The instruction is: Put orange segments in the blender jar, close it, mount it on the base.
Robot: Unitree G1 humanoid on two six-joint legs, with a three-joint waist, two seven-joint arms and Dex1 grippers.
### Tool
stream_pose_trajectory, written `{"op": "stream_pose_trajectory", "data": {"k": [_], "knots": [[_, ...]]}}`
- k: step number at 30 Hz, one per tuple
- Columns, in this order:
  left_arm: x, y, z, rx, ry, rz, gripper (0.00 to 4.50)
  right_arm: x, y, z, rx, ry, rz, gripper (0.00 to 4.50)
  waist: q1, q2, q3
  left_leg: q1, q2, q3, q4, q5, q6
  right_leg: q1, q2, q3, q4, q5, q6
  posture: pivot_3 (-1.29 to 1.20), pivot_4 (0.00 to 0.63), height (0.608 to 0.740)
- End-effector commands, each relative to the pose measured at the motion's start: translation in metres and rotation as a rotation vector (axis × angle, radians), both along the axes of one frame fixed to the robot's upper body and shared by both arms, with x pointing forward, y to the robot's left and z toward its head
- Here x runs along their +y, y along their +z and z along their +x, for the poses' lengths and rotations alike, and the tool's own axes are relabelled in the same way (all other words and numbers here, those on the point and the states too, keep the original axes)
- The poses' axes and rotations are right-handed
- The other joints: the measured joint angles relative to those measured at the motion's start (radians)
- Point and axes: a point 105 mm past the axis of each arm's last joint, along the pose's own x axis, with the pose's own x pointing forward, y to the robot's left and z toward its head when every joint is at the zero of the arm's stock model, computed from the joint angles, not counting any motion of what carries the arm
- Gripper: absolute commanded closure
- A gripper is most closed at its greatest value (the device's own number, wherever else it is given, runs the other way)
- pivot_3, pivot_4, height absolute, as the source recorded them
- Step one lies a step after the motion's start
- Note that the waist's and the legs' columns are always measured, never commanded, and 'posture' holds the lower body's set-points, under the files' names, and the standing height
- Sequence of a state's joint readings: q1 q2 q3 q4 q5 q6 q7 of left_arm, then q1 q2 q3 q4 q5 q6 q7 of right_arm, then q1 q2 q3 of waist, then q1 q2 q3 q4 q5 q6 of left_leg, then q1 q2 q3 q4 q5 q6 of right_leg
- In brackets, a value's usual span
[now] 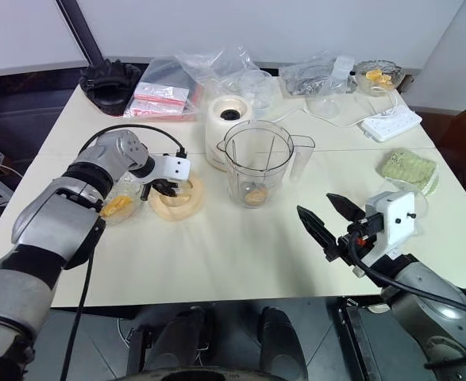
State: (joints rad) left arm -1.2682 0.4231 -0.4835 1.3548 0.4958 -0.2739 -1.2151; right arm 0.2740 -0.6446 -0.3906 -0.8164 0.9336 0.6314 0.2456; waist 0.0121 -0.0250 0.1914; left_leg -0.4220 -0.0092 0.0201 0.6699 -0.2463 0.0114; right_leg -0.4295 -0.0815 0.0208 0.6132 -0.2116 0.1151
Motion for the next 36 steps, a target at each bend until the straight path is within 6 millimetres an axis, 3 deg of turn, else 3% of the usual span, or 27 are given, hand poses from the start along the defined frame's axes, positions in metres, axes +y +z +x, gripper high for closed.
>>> {"op": "stream_pose_trajectory", "data": {"k": [1,7,14,21,25,30,36], "knots": [[-0.016,0.040,0.008,-0.071,-0.041,-0.118,3.89,0.000,0.004,0.004,-0.038,0.008,0.006,0.88,0.001,0.000,0.000,0.000,0.000,0.000,0.000,0.000,0.000,0.000,0.000,0.000,0.000,0.000,0.001,0.00,0.150,0.740],[-0.029,0.075,0.000,-0.048,-0.154,-0.205,3.89,0.001,0.000,0.012,-0.040,0.021,0.013,0.88,0.001,0.000,0.000,-0.003,0.000,0.000,0.001,0.000,0.000,-0.001,0.000,-0.001,0.000,0.000,0.001,0.00,0.150,0.740],[-0.019,0.107,-0.014,-0.041,-0.285,-0.178,3.89,-0.004,-0.005,0.012,-0.032,0.014,0.009,0.88,-0.002,0.000,0.000,-0.002,0.000,0.000,0.001,0.000,0.000,-0.001,0.001,-0.001,0.001,0.001,0.001,0.00,0.150,0.740],[-0.004,0.154,-0.013,-0.180,-0.286,-0.116,3.89,-0.007,-0.010,0.012,-0.019,0.007,0.004,0.88,0.002,0.000,0.000,-0.004,0.001,-0.001,0.005,0.000,0.001,-0.001,0.001,-0.001,0.001,0.000,0.000,0.00,0.150,0.740],[-0.006,0.191,-0.008,-0.312,-0.249,-0.155,3.89,-0.012,-0.009,0.015,-0.035,-0.023,0.003,0.88,0.001,-0.001,0.000,-0.005,0.001,0.000,0.012,-0.002,0.003,0.000,0.000,0.000,0.001,0.001,0.000,0.00,0.150,0.740],[-0.046,0.241,-0.017,-0.368,-0.303,-0.347,3.89,-0.022,-0.003,0.024,-0.080,-0.092,-0.007,0.88,0.001,-0.001,0.001,-0.006,0.000,0.000,0.014,-0.002,0.004,0.001,0.000,0.000,0.000,0.002,0.000,0.00,0.150,0.740],[-0.102,0.253,-0.016,-0.356,-0.291,-0.463,3.89,-0.026,0.010,0.042,-0.169,-0.173,-0.012,0.88,0.000,-0.001,0.001,-0.005,0.000,0.000,0.014,-0.002,0.004,0.001,0.001,0.000,0.000,0.002,0.000,0.00,0.150,0.740]]}}
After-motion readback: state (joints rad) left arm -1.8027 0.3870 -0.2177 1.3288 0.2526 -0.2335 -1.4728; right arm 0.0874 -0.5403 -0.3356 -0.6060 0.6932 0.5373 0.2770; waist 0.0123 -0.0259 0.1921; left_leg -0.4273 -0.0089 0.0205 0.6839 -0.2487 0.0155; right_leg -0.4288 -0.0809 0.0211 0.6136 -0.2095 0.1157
